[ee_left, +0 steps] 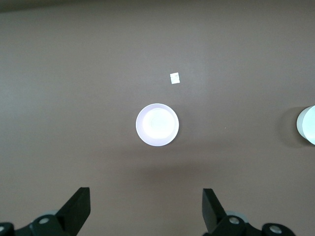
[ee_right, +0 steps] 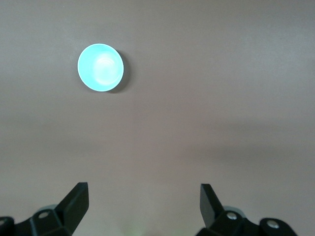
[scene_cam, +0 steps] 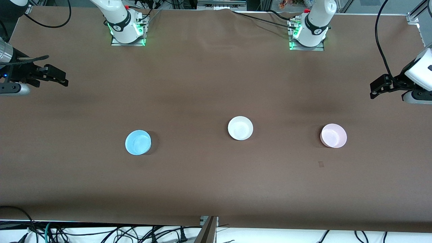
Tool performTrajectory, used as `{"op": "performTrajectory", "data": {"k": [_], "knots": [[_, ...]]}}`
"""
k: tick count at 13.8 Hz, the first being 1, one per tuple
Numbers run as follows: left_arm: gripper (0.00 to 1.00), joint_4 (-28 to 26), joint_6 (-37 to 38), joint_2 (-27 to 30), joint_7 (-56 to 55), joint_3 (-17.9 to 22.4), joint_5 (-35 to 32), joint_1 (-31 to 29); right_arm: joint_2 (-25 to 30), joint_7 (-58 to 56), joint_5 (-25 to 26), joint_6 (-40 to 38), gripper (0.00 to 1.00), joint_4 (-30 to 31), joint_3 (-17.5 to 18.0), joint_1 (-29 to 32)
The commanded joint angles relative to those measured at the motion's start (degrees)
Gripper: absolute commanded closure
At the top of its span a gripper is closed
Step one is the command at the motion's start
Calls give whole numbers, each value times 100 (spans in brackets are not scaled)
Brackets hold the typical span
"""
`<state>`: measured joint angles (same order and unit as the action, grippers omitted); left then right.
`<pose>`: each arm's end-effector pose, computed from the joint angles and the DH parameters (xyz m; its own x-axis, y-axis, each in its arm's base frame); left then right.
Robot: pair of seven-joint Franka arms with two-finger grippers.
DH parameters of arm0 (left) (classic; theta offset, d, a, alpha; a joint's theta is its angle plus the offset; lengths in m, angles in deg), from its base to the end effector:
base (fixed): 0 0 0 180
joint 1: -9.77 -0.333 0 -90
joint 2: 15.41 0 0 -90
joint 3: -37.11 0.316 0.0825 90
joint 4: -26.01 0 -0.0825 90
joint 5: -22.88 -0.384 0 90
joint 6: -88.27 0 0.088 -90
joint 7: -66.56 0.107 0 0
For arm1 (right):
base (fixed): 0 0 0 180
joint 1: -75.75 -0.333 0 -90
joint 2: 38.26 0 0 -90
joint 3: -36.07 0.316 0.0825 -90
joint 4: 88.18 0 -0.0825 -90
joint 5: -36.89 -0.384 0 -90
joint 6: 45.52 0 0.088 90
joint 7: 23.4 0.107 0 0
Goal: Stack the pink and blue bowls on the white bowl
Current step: 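Move the left gripper toward the pale pink bowl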
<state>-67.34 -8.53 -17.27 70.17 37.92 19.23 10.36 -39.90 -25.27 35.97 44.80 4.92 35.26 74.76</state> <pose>0.5735 0.0082 0.5891 0.9975 -0.0665 0.0234 -0.0649 -0.9957 -0.0655 0.5605 0.0036 0.5835 0.9964 0.0356 -0.0765 0.0344 -0.9992 -0.0181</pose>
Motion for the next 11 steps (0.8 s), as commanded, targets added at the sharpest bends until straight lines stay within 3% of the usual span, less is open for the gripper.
{"op": "performTrajectory", "data": {"k": [1,11], "knots": [[0,194,100,-87,35,43,66,12,-21,2,-5,-128,0,-117,28,12],[0,194,100,-156,9,16,40,29,-30,12,-5,-120,0,-117,28,-6]]}}
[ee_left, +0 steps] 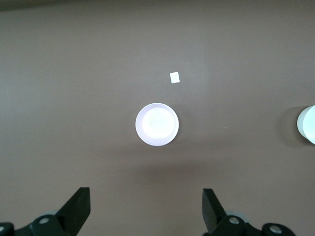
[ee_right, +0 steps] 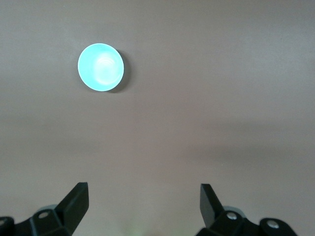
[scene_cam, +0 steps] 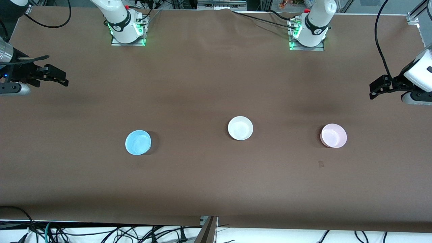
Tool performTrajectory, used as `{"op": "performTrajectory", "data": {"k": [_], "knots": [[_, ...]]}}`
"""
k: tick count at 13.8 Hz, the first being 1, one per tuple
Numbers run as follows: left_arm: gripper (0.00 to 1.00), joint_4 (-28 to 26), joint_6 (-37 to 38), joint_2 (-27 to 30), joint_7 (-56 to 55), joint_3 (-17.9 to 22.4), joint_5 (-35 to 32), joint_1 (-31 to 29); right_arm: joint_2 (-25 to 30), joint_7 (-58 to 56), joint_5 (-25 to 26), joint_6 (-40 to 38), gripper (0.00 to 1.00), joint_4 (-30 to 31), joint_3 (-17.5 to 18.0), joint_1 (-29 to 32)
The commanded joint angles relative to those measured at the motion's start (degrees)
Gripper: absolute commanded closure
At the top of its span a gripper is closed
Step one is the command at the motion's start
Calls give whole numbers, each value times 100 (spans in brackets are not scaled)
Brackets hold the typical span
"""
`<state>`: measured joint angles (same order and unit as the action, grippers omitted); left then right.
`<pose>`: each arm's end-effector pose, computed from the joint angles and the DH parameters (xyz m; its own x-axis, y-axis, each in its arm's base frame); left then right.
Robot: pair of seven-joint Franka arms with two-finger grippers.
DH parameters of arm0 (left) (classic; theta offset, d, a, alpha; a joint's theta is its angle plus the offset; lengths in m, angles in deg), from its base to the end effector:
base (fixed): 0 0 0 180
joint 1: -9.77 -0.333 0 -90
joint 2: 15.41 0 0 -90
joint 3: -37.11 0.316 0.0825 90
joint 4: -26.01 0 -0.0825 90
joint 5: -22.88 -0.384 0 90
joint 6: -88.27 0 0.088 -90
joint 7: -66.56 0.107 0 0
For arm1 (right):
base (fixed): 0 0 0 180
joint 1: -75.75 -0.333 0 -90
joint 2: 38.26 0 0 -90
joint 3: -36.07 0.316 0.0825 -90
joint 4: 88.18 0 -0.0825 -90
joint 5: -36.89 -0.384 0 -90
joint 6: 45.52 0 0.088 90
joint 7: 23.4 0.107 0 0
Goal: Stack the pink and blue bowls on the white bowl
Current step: 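Move the left gripper toward the pale pink bowl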
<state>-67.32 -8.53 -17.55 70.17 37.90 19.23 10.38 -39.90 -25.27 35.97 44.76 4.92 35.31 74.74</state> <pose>0.5748 0.0078 0.5865 0.9976 -0.0672 0.0189 -0.0659 -0.9957 -0.0652 0.5604 0.0043 0.5835 0.9963 0.0369 -0.0772 0.0356 -0.9992 -0.0182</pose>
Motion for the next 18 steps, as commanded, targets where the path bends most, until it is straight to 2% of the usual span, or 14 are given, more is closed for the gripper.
{"op": "performTrajectory", "data": {"k": [1,11,14,16,18], "knots": [[0,193,100,-129,8,18,40,27,-30,3,-5,-134,0,-117,23,5],[0,149,231,-559,26,44,75,1,-30,3,-5,-108,0,-117,23,5],[0,70,416,-761,209,35,84,-227,-30,3,-5,-90,0,-117,23,5],[0,-192,355,-762,482,27,163,-368,-30,3,-5,-107,0,-117,23,5],[0,-631,-73,-753,492,27,207,-403,-30,12,-5,-81,0,-117,23,5]]}}
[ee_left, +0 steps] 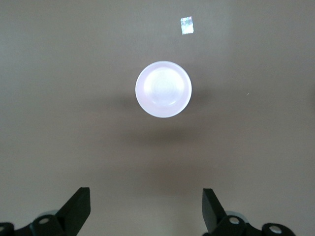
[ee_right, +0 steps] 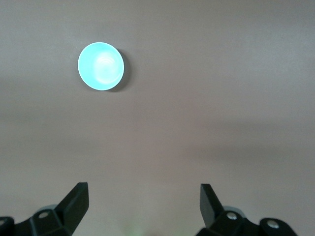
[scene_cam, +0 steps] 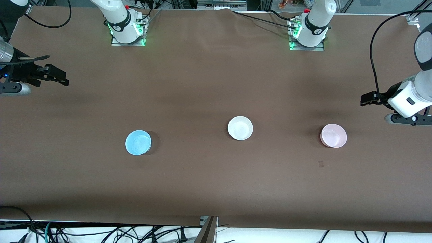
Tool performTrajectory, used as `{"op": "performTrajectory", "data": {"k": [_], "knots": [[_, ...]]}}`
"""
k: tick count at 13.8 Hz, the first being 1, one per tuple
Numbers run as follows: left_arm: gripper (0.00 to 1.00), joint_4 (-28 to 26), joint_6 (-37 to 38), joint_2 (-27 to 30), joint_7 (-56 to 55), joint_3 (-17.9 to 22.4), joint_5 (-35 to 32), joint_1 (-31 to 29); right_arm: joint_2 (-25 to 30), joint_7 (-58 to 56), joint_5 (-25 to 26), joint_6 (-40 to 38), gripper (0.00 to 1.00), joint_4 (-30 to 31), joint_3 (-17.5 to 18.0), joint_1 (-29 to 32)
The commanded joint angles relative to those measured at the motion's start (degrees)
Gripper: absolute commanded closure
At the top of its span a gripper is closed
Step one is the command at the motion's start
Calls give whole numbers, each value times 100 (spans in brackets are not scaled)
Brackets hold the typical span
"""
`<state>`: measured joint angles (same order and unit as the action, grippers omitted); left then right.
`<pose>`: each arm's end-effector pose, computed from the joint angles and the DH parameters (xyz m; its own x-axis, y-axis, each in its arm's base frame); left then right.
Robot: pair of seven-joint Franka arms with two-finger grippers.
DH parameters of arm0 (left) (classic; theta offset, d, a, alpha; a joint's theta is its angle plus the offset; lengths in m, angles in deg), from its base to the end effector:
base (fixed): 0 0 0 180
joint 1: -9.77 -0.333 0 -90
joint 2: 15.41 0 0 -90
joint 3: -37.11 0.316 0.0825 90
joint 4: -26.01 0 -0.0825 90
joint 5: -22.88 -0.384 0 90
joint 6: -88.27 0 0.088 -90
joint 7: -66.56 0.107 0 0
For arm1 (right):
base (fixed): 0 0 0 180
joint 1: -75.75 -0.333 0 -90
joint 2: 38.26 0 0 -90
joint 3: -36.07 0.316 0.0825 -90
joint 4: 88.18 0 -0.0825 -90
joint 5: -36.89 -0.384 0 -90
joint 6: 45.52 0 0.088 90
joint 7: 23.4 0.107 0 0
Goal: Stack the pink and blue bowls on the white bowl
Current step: 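Lower the left gripper onto the pink bowl rim and close it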
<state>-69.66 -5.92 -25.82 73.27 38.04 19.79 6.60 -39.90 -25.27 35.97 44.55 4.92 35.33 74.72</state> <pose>0.5923 0.0473 0.4791 0.9762 -0.0506 -0.2111 -0.0582 -0.9978 -0.0303 0.5600 0.0046 0.5832 0.9960 0.0376 -0.0809 0.0363 -0.9992 -0.0183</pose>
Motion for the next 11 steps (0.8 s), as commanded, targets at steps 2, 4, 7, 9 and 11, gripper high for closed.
{"op": "performTrajectory", "data": {"k": [2,4,7,9,11], "knots": [[0,-1108,-1648,-162,313,4,107,-8,-30,12,-5,-86,0,-117,21,6],[0,-1374,-2497,-627,532,4,71,-43,-30,12,-5,-78,0,-117,30,-2],[0,-1375,-3024,-1084,656,4,71,-69,-30,-49,-5,-113,0,-117,30,-2],[0,-1375,-3369,-1410,709,4,28,-61,-30,-59,-5,-113,0,-117,30,-2],[0,-1375,-3509,-1551,1006,4,10,-78,-30,-50,-5,-113,0,-117,30,-2]]}}
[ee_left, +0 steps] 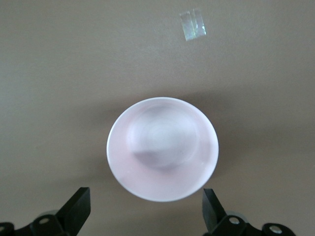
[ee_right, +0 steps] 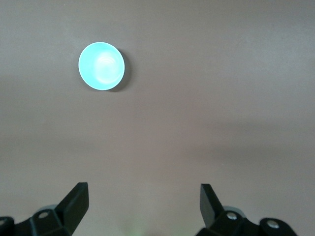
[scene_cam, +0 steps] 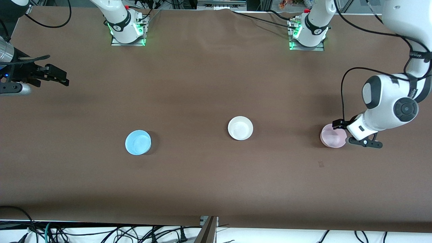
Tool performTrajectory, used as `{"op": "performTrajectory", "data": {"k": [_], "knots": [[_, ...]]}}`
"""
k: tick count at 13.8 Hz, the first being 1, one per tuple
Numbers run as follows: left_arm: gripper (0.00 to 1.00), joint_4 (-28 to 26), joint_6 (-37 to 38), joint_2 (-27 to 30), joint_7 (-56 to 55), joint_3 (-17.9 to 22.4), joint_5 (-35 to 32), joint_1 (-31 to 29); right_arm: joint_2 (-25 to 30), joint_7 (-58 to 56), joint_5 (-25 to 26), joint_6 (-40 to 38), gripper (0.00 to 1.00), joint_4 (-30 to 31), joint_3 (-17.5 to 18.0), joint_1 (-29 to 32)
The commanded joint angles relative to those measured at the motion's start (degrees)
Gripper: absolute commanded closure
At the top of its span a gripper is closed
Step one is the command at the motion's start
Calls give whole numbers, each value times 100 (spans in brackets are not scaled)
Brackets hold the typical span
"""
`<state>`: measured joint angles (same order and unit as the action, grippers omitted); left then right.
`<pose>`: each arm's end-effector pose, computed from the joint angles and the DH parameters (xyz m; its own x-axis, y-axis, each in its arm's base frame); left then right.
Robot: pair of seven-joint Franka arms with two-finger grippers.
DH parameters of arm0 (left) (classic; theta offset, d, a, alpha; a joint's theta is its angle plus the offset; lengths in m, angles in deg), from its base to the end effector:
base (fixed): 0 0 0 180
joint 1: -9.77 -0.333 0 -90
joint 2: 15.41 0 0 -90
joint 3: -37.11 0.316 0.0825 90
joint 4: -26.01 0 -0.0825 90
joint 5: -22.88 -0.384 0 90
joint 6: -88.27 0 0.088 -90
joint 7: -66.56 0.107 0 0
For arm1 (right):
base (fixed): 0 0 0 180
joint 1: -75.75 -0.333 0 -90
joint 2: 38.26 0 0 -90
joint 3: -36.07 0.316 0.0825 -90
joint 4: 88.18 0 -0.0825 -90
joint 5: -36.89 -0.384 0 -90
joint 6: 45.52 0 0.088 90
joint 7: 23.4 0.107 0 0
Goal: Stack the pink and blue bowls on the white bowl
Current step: 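Lower the left gripper onto the pink bowl rim and close it, then lift the pink bowl with the left gripper toward the white bowl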
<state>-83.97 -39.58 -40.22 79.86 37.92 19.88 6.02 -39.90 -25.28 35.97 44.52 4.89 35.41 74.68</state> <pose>0.6105 0.0499 0.2564 0.9744 -0.1846 -0.1282 -0.1879 -0.9821 -0.0139 0.5600 0.0058 0.5834 0.9959 0.0399 -0.0809 0.0385 -0.9991 -0.0183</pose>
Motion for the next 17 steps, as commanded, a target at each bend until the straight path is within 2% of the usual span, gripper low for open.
{"op": "performTrajectory", "data": {"k": [1,8,9,10,11,12,17], "knots": [[0,56,-274,-199,410,16,1,-63,-29,-49,-5,-110,0,-105,21,2],[0,82,-671,-665,419,25,-8,-239,-38,-23,-5,-101,0,-96,39,-24],[18,91,-680,-683,419,25,-8,-239,-38,-23,-5,-92,0,-105,39,-24],[45,91,-671,-709,419,25,-8,-239,-38,-23,-5,-101,0,-105,39,-16],[80,83,-680,-718,428,25,-8,-265,-38,-23,-5,-101,0,-105,39,-15],[100,83,-671,-718,419,16,-8,-353,-38,-14,-5,-92,0,-105,39,-15],[100,118,-645,-666,454,7,10,-398,-38,-23,-5,-92,0,-105,39,-15]]}}
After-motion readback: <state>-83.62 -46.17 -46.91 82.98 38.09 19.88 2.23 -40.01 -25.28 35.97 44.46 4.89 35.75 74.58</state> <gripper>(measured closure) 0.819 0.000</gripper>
